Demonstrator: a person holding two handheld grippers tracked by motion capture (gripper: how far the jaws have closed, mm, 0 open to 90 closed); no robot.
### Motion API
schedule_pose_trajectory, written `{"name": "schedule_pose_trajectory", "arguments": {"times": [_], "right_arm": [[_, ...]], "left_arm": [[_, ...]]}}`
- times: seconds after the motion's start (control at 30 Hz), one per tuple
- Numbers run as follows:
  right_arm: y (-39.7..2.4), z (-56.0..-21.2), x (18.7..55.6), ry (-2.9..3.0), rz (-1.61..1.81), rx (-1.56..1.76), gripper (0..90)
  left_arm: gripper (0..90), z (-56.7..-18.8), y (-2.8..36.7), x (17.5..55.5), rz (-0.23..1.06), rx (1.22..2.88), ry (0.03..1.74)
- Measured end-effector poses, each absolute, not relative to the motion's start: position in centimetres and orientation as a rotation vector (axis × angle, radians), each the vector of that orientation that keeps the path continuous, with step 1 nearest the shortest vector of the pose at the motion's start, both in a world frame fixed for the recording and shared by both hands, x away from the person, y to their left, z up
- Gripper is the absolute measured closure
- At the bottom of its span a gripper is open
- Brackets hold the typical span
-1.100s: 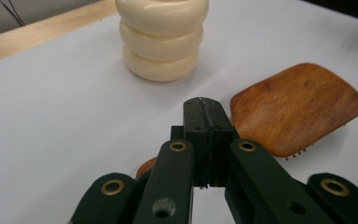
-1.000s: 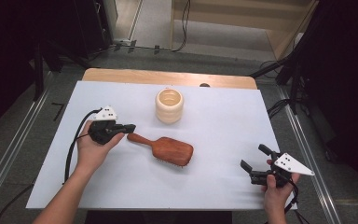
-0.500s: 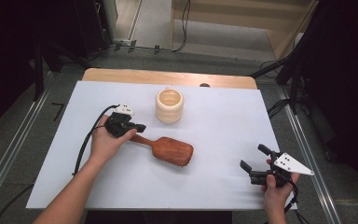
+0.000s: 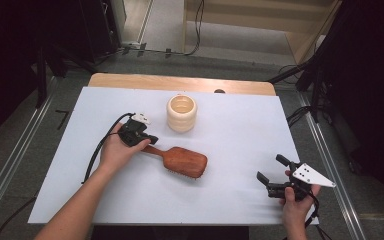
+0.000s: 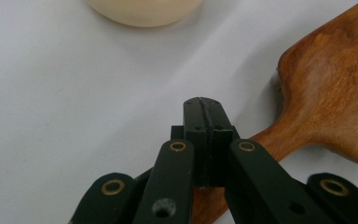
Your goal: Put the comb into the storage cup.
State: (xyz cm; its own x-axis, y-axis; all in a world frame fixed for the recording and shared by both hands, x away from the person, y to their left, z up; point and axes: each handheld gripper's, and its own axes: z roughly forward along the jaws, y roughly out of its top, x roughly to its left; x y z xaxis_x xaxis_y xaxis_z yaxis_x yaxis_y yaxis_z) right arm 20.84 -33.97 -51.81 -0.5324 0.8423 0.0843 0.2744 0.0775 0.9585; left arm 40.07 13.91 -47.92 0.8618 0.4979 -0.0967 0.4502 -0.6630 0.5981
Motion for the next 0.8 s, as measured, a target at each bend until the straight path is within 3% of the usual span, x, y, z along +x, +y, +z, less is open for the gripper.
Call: {"name": "schedule_pose_trajectory", "arguments": {"times": [0.8], "right_arm": [[-33.8, -51.7, 20.9, 1.910, 1.473, 1.076, 0.0]], "left_arm": [[90.0, -48.6, 13.7, 39.1, 0.063, 2.488, 0.640]]}}
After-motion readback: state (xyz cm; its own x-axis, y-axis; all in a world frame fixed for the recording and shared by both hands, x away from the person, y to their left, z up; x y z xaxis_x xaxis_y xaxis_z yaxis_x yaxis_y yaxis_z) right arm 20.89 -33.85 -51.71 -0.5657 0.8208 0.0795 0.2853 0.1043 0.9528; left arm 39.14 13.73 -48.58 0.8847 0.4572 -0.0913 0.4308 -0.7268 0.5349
